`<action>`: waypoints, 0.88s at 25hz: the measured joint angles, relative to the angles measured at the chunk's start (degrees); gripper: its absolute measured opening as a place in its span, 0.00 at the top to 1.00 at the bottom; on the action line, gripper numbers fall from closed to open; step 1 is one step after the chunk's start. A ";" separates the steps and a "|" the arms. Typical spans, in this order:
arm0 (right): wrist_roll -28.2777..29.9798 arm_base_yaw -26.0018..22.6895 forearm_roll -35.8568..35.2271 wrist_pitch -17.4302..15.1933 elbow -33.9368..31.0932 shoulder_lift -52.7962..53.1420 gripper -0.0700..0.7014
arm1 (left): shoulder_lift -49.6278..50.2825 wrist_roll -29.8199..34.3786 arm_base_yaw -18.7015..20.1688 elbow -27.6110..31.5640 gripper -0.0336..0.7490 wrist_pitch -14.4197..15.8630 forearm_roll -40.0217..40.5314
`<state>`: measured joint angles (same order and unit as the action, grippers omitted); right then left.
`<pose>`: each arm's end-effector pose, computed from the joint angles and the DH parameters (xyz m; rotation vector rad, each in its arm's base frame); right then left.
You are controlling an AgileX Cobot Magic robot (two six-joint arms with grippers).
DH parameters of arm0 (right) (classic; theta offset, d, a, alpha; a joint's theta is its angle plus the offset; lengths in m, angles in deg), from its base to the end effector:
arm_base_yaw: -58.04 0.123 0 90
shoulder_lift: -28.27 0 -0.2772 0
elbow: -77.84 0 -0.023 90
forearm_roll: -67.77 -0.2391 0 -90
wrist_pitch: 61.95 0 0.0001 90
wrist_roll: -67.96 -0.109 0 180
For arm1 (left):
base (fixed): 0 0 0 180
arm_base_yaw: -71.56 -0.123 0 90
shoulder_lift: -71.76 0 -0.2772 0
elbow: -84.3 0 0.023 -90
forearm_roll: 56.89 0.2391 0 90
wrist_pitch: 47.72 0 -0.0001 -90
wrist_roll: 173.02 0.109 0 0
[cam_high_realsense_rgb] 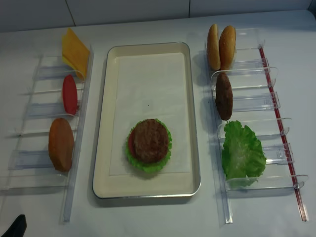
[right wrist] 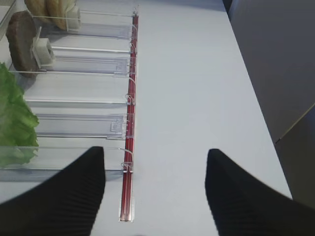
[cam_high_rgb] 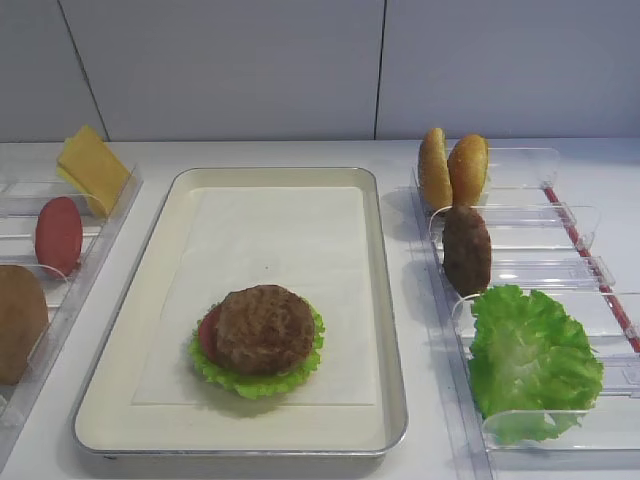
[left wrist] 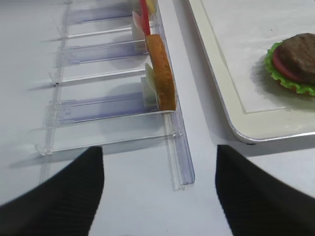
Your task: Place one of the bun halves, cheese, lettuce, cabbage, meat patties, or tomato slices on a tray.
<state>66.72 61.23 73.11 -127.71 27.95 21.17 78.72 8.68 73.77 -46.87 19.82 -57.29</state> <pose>0.0048 -0.0090 0.2481 -0.0277 2.1390 -0.0681 0.0006 -0.0007 0.2501 0.0743 2.1512 -0.0137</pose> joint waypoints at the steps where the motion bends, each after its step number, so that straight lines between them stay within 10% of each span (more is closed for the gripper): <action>1: 0.00 0.00 0.00 0.00 0.00 0.00 0.31 | 0.00 0.00 0.00 0.00 0.40 0.00 0.00; 22: 0.00 0.00 0.00 0.00 0.00 0.00 0.38 | 0.00 0.00 0.00 0.00 0.40 0.00 0.00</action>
<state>66.72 61.23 73.11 -127.71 27.95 21.17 78.72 8.68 73.77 -46.87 19.82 -57.29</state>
